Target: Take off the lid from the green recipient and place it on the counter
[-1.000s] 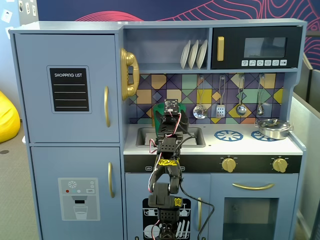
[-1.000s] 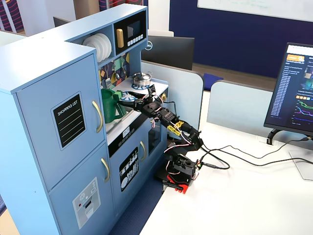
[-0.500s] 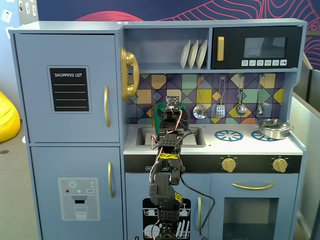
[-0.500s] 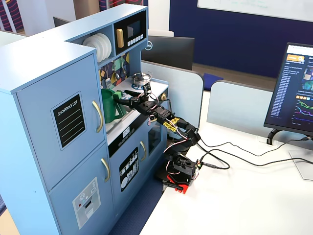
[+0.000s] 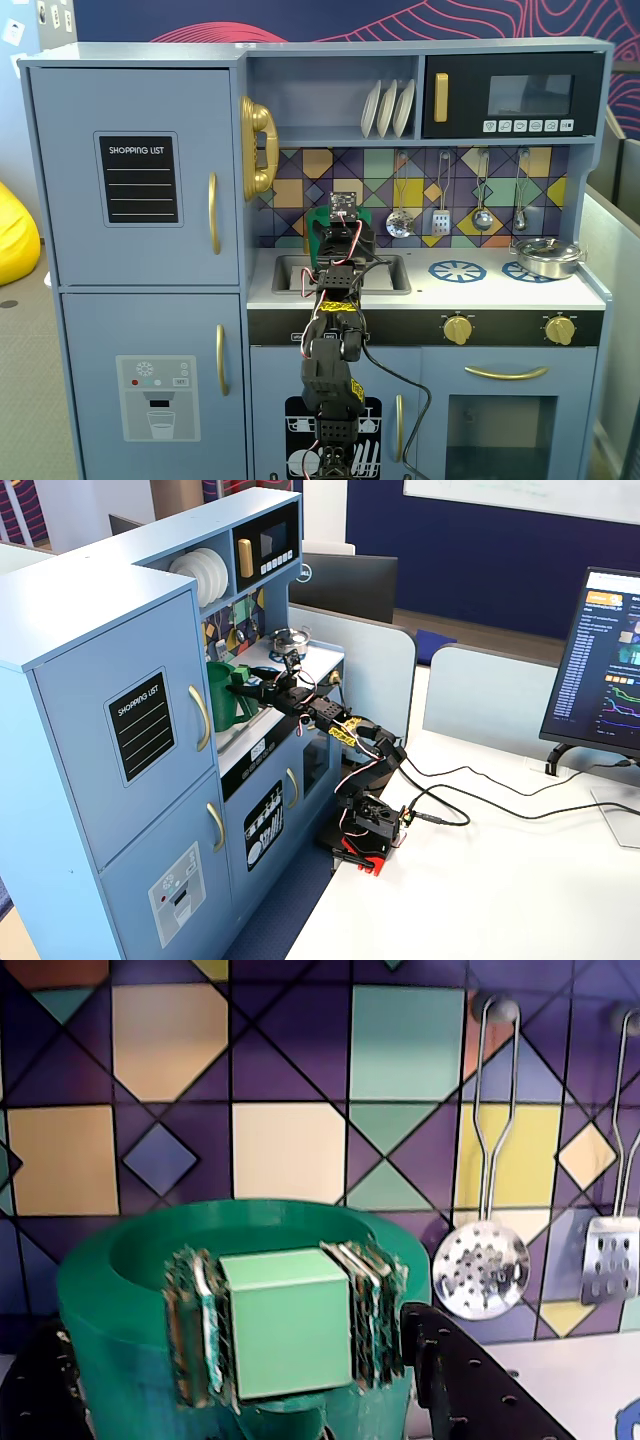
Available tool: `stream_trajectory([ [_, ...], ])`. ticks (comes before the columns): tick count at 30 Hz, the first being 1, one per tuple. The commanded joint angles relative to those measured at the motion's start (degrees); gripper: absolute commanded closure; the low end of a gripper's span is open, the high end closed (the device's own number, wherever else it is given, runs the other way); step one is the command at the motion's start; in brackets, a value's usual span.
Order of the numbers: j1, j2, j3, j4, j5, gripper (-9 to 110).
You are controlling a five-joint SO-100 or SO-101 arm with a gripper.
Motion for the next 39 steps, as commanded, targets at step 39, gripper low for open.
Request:
stream_trajectory([
  [39, 3.69, -4.57, -13.10, -13.45, -1.58, 101],
])
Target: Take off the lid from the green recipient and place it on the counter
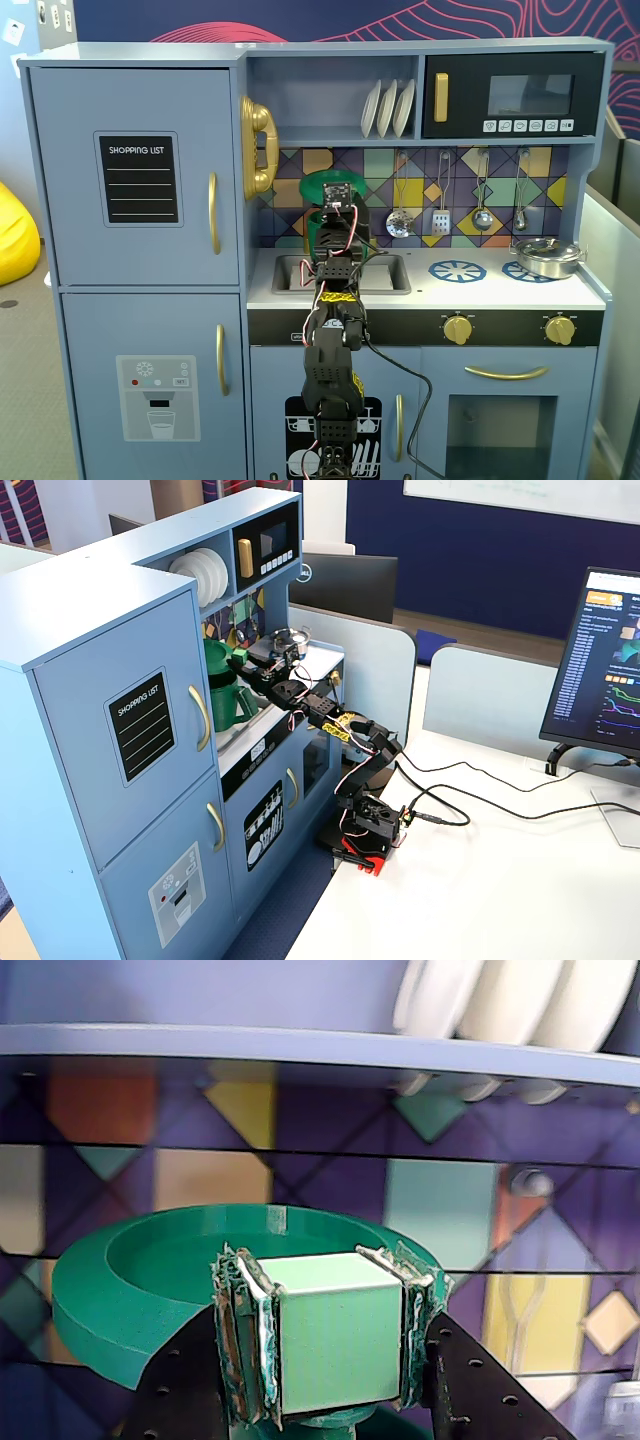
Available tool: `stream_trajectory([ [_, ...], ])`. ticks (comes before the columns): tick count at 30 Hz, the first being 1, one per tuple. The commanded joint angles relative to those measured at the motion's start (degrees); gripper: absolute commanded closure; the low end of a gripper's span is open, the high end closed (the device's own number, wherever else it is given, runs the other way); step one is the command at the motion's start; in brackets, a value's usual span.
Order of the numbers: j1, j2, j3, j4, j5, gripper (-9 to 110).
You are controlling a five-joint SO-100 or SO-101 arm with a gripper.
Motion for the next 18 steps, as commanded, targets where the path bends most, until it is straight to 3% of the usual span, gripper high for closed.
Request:
stream_trajectory([
  [1, 7.12, 0.88, -6.24, -0.97, 0.53, 101],
  [9, 22.94, -0.79, -6.33, 2.02, 3.34, 101],
  [18, 26.63, -2.11, 2.29, -0.44, 2.72, 101],
])
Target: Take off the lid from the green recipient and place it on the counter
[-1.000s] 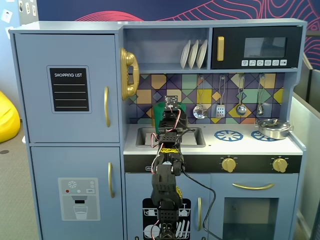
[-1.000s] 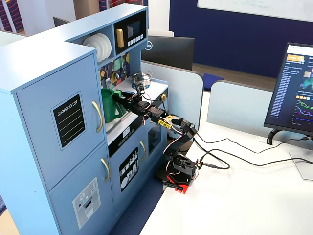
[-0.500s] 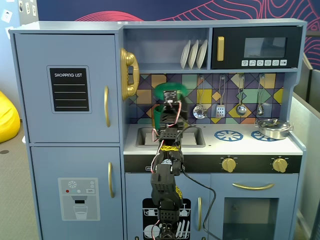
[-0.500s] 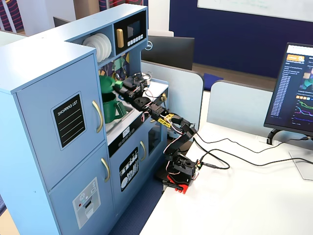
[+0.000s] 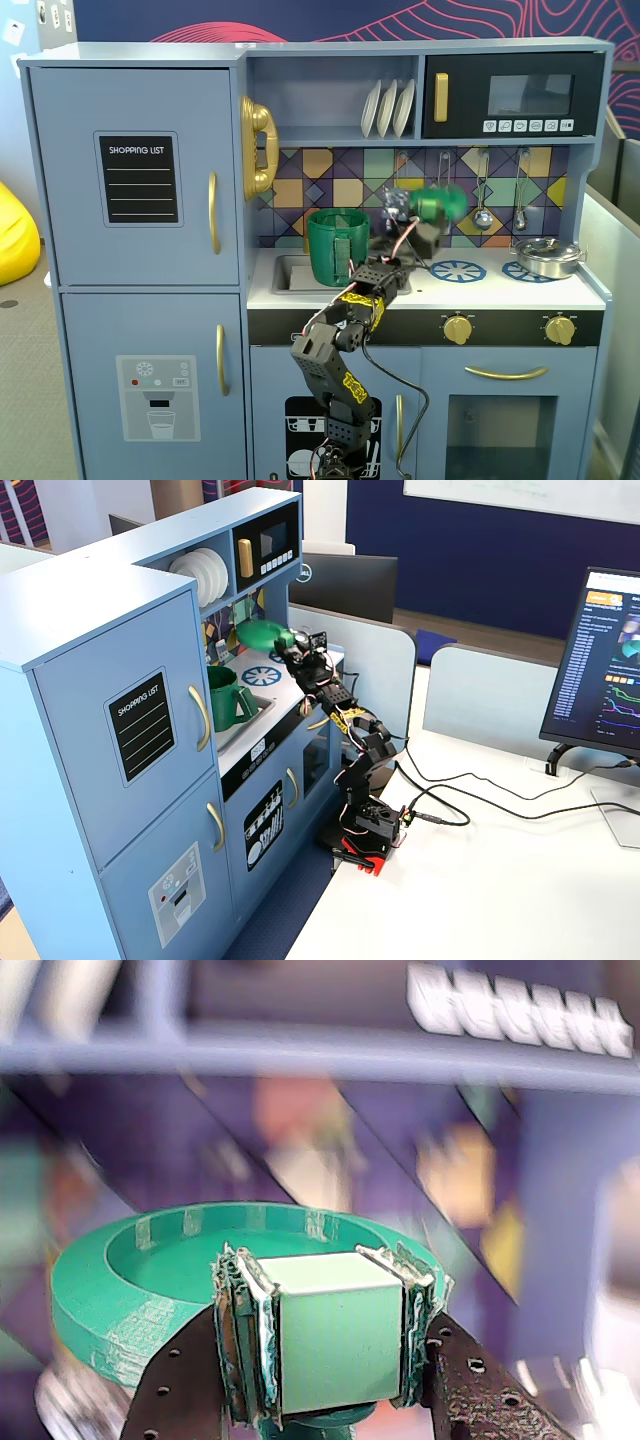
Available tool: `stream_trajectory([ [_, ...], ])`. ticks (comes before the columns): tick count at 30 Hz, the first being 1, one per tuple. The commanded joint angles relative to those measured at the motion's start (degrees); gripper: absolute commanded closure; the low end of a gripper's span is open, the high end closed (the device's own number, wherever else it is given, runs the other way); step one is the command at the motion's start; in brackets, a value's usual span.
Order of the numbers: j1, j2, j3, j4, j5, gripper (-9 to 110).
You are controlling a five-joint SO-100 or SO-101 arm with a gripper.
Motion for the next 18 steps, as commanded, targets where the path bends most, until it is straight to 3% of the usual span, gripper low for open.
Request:
stream_trajectory([
  [1, 1.23, -0.26, 1.93, -3.69, -0.44, 101],
  [10, 3.69, -4.66, 11.60, -11.60, -2.02, 101],
  [18, 4.57, -10.63, 10.02, -14.68, -2.64, 101],
])
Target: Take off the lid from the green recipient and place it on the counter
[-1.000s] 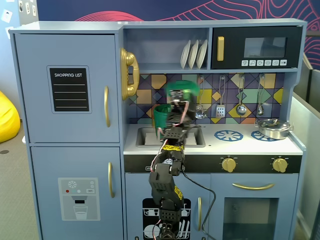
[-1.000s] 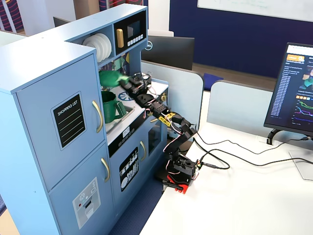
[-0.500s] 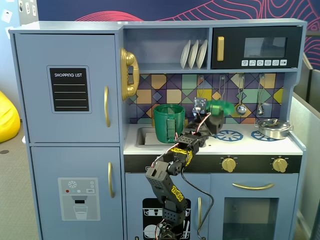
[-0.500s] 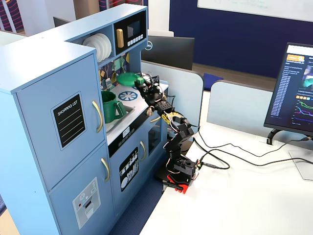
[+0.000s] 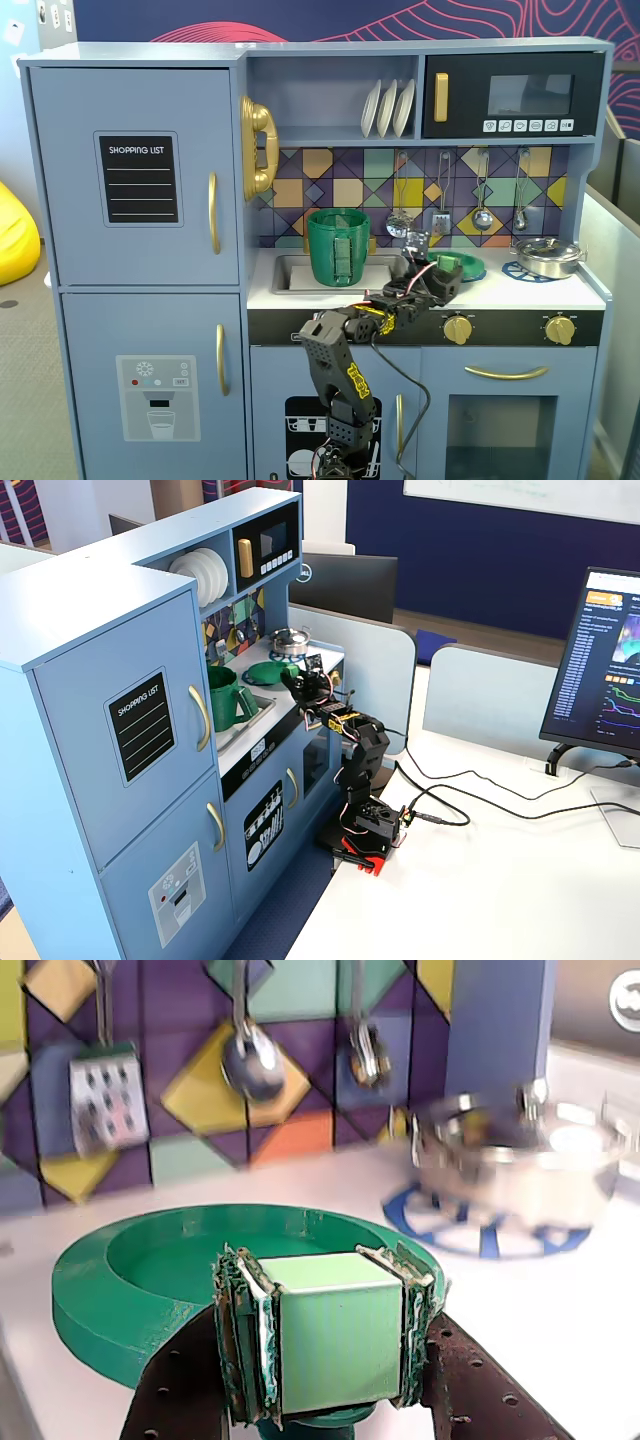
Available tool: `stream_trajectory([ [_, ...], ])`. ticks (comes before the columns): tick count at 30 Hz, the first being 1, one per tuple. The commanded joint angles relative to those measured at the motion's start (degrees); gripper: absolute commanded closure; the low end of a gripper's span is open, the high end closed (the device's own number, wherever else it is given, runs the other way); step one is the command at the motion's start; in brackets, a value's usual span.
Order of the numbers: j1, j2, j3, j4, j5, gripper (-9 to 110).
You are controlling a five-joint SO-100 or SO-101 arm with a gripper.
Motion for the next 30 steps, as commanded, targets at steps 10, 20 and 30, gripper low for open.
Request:
stream_trajectory([
  [10, 1.67, 1.32, -2.99, -4.22, 4.57, 69],
  [20, -0.26, 10.90, -0.88, 1.41, 3.08, 71],
  [30, -5.89, 34.37, 8.61, 16.52, 0.26, 75],
])
